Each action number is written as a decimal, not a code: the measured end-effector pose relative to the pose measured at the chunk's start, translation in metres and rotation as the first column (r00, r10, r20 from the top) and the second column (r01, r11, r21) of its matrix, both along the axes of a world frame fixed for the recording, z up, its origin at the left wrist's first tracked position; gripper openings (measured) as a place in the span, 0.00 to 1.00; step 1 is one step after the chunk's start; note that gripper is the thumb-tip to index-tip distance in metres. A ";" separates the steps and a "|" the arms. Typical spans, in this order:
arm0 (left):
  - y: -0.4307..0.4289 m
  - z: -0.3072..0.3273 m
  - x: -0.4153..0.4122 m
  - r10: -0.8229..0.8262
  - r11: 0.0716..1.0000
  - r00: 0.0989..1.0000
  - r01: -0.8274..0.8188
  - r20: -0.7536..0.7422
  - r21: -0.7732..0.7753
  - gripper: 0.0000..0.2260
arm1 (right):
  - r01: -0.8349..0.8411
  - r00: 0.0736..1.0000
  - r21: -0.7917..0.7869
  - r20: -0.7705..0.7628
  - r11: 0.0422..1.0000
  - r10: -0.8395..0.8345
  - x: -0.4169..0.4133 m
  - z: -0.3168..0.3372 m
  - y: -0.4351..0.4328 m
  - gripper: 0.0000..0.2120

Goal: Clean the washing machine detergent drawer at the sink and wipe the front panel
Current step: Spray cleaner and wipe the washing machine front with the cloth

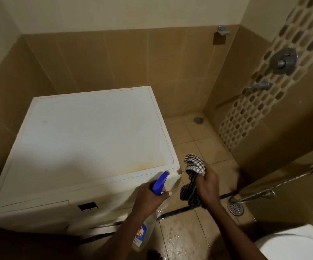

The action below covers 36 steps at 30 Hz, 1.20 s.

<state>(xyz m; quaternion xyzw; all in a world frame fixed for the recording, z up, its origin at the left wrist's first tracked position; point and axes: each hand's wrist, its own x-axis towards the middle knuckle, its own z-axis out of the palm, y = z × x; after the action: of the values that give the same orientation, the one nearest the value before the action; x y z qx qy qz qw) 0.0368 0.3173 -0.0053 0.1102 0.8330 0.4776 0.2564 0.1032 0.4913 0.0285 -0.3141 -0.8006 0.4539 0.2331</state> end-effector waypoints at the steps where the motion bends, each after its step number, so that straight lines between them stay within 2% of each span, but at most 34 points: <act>1: -0.004 -0.001 0.000 0.010 1.000 1.000 -0.010 0.012 0.017 0.11 | -0.037 0.999 0.031 0.017 0.999 0.037 -0.005 -0.006 -0.004 0.18; 5: -0.025 -0.007 0.001 0.087 0.992 0.995 -0.091 0.057 0.085 0.10 | -0.166 0.984 0.053 0.072 0.985 0.162 -0.031 -0.024 -0.024 0.21; 9: -0.053 -0.009 0.002 0.174 0.977 0.981 -0.183 0.080 0.109 0.13 | -0.120 0.991 0.179 0.083 0.977 0.106 -0.037 -0.044 -0.059 0.27; 14: -0.098 -0.011 0.002 0.200 0.976 0.979 -0.202 0.035 0.085 0.10 | -0.360 0.933 0.276 0.096 0.891 0.347 -0.034 -0.059 -0.120 0.30; 20: -0.157 -0.011 0.003 0.339 0.938 0.940 -0.341 0.047 0.058 0.08 | -0.339 0.940 0.304 0.143 0.890 0.310 -0.055 -0.060 -0.128 0.28; 26: -0.205 -0.013 0.021 0.430 0.898 0.900 -0.435 0.077 0.068 0.09 | -0.433 0.900 0.325 0.113 0.840 0.420 -0.041 -0.071 -0.174 0.30; 29: -0.231 -0.021 0.031 0.468 0.879 0.882 -0.471 0.064 0.069 0.08 | -0.407 0.913 0.213 0.135 0.888 0.386 -0.062 -0.057 -0.182 0.28; 31: -0.248 -0.025 0.039 0.497 0.862 0.866 -0.501 0.063 0.081 0.09 | -0.317 0.943 0.080 0.130 0.945 0.305 -0.074 -0.041 -0.182 0.24; 33: -0.263 -0.026 0.045 0.544 0.827 0.834 -0.552 0.090 0.106 0.13 | -0.153 0.980 -0.188 0.098 0.970 0.174 -0.085 -0.021 -0.179 0.18; 35: -0.278 -0.026 0.048 0.595 0.785 0.796 -0.606 0.112 0.130 0.16 | -0.027 0.996 -0.488 0.061 0.873 0.065 -0.094 0.000 -0.178 0.13; 36: -0.284 -0.026 0.048 0.625 0.759 0.772 -0.636 0.115 0.139 0.18 | -0.014 0.999 -0.553 0.035 0.833 0.041 -0.098 0.008 -0.179 0.12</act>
<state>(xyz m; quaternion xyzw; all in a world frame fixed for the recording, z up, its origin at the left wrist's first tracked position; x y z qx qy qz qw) 0.0844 0.0331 -0.0313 -0.1697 0.7695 0.6081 0.0959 0.0052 0.3125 0.0367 -0.3666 -0.6450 0.6618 0.1077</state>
